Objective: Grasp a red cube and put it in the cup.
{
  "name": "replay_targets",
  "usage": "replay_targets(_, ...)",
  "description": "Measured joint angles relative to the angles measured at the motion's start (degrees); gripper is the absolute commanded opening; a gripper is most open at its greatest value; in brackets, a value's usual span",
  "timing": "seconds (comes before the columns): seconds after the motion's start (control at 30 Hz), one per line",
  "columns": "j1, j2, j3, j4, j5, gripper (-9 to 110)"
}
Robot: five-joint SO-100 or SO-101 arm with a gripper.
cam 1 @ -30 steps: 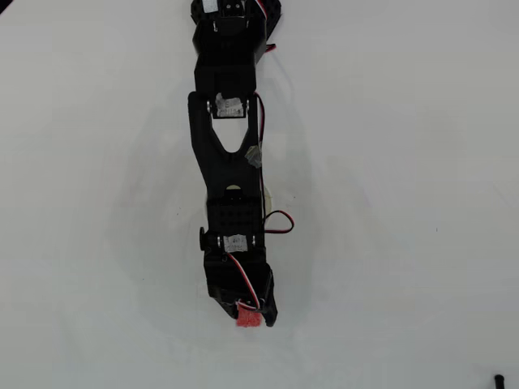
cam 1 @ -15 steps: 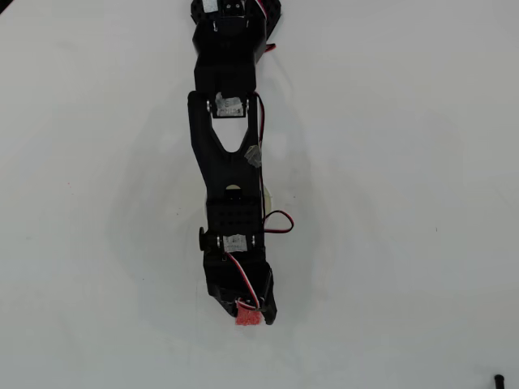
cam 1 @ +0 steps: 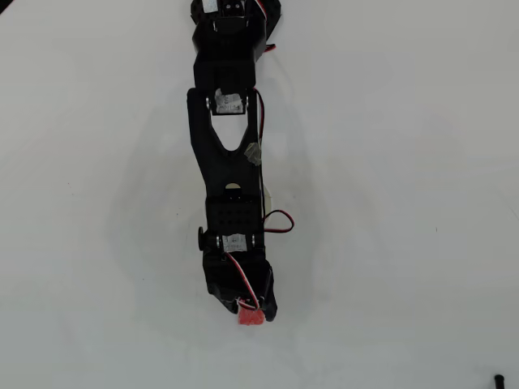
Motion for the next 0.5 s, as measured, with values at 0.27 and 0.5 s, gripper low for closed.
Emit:
replay_targets(0.27,0.44,0.00,0.00,0.00,0.00,20)
replay_targets(0.5,2.20,0.00,0.00,-1.58,0.00,30)
